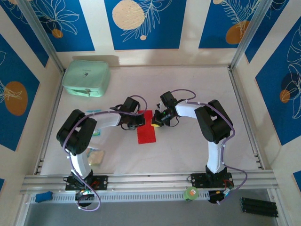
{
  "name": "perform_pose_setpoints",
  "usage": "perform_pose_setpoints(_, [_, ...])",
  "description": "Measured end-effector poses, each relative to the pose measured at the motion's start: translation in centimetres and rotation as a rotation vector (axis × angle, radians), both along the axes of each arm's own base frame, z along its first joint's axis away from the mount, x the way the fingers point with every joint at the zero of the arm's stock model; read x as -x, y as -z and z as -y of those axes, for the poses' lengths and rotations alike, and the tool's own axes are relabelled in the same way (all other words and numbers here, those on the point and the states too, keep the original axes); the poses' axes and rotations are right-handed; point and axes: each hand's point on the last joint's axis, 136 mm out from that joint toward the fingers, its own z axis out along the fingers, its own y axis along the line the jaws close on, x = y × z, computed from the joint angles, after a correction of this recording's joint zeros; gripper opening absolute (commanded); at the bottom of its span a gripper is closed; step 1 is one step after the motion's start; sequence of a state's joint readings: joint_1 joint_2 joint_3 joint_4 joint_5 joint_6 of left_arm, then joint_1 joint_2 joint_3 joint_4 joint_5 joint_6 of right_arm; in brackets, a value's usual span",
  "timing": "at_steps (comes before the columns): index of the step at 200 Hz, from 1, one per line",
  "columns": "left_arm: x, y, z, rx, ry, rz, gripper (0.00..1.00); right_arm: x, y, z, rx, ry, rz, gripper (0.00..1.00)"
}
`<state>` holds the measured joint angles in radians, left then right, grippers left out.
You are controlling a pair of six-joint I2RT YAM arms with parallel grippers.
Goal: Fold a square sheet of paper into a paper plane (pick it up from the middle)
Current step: First fold the square sheet of paper in half at the center of the table.
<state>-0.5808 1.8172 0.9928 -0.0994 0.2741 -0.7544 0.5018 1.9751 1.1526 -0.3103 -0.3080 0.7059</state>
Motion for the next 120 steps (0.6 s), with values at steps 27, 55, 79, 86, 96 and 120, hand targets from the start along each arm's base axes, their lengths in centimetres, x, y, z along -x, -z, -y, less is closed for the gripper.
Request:
perform_pose_setpoints(27, [-0.2,0.9,-1.3,0.036,-0.041,-0.015,0.06,-0.4,0.0,0.2,0.021,-0.017,0.011,0.03])
perform_pose_setpoints(55, [-0.3,0.9,-1.9,0.059,-0.054,-0.017,0.06,-0.6,0.1,0.3,0.04,-0.048,0.031,0.03])
perform_pose_setpoints(79, [-0.5,0.7,-3.9,0.02,-0.086,-0.02,0.06,-1.0,0.0,0.5,0.062,-0.067,0.056,0.03])
perform_pose_setpoints(86, [-0.6,0.6,-4.6,-0.001,-0.1,-0.018,0.06,-1.2,0.0,0.6,0.071,-0.069,0.064,0.03])
perform_pose_setpoints(96, [-0.6,0.3,-5.5,-0.02,-0.112,-0.017,0.06,-1.4,0.0,0.9,0.084,-0.071,0.072,0.03])
perform_pose_setpoints(120, [-1.1,-1.7,-5.3,0.016,-0.08,0.021,0.07,-1.7,0.0,1.2,0.103,-0.075,0.082,0.03])
